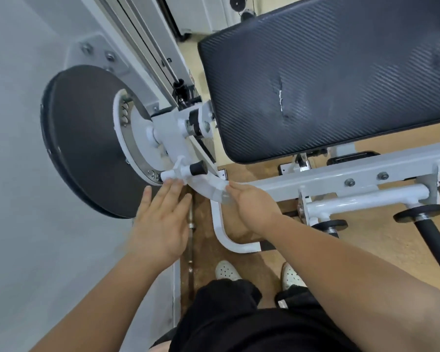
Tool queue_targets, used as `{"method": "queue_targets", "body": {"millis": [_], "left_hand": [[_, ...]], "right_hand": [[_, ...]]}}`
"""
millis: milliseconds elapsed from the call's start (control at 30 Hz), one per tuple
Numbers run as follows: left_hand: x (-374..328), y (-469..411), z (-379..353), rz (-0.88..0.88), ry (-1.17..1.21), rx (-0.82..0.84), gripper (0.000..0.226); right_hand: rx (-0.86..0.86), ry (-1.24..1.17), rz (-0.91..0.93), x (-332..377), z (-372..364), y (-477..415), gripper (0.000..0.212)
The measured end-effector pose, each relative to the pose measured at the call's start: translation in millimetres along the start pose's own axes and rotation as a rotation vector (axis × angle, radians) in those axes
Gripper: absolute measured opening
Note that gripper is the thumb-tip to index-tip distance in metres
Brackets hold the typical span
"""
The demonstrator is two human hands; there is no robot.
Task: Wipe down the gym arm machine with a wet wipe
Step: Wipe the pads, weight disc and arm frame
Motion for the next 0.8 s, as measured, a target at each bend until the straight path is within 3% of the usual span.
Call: {"method": "queue_targets", "body": {"millis": [100, 233, 333, 433, 567, 800], "left_hand": [[35, 6, 21, 0.059, -0.016, -0.049, 0.055], [82, 0, 51, 0.109, -0.077, -0.151, 0.051], [115, -16, 61, 0.118, -0.124, -0.174, 0.053], [138, -41, 56, 0.083, -0.143, -0.111, 0.065], [136, -56, 38, -0.05, -0.182, -0.07, 0.072], [138, -52, 28, -0.127, -0.186, -0.216, 0.067]], "right_hand": [[-0.219, -0.127, 0.102, 42, 30, 2, 0.073], [-0.571, -0.156, 0.383, 111, 67, -15, 0.062], [-0.647, -0.074, 0.484, 145, 85, -41, 0.053], [-0.559, 0.063, 0.44, 159, 78, -80, 0.058], [-0.313, 0.392, 0.178, 149, 28, -109, 0.075], [-0.172, 0.514, 0.115, 141, 8, -99, 0.084]]}}
Point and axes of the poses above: each hand's wrist, its own y-axis away from the middle knuckle, its own z-axis out of the back of the hand, x = y × z, the point moved 9 cm from there along -y, towards the middle knuckle, and after that the axes turned 14 degrees about -y, right-handed, at the moved point
